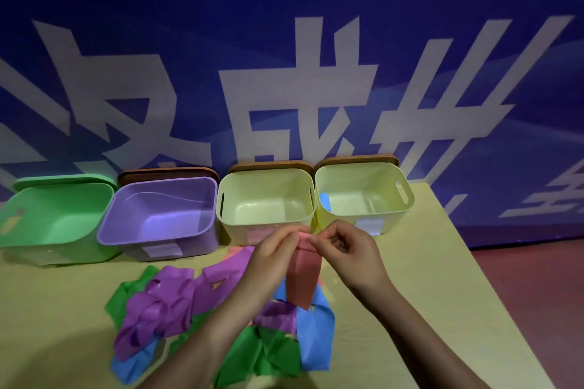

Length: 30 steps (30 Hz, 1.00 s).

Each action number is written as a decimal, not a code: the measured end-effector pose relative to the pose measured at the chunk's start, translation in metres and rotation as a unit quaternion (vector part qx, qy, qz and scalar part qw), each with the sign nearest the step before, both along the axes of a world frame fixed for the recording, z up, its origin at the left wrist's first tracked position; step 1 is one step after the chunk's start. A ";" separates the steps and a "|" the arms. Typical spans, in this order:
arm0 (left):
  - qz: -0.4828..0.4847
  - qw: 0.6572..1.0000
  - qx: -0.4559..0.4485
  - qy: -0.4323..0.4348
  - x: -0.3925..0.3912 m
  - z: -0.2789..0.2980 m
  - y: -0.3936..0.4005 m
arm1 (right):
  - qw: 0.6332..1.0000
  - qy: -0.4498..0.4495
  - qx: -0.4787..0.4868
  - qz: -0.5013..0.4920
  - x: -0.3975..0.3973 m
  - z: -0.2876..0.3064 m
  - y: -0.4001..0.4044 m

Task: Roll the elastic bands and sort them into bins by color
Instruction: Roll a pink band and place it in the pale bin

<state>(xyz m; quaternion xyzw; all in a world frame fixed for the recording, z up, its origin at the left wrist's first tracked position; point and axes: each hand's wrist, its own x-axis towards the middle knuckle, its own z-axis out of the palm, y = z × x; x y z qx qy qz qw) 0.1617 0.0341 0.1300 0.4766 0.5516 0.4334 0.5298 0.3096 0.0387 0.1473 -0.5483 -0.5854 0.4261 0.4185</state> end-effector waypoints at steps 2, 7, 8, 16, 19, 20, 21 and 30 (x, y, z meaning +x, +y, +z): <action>-0.016 1.000 0.008 0.022 0.010 -0.001 0.000 | 1.000 0.006 -0.003 0.005 0.008 -0.003 0.000; -0.001 1.000 0.021 0.011 0.041 -0.006 0.002 | 1.000 0.022 -0.015 0.005 0.035 -0.007 0.005; 0.002 1.000 0.019 0.005 0.046 -0.005 0.002 | 0.999 0.027 -0.018 0.005 0.039 -0.008 0.006; 0.000 0.997 0.067 0.025 0.033 0.002 0.004 | 0.993 0.096 -0.036 0.056 0.033 -0.003 0.004; -0.014 0.994 0.091 0.052 0.014 0.001 -0.001 | 0.994 0.088 -0.037 0.043 0.014 -0.003 0.000; -0.019 0.993 0.098 0.062 0.006 0.000 -0.003 | 0.997 0.066 -0.028 0.043 0.006 -0.003 -0.003; -0.025 0.991 0.108 0.070 -0.003 -0.001 -0.006 | 0.999 0.028 -0.005 0.043 -0.001 -0.004 -0.005; -0.021 0.996 0.044 -0.076 -0.057 0.013 -0.027 | 0.978 -0.103 0.180 0.006 -0.061 0.005 -0.029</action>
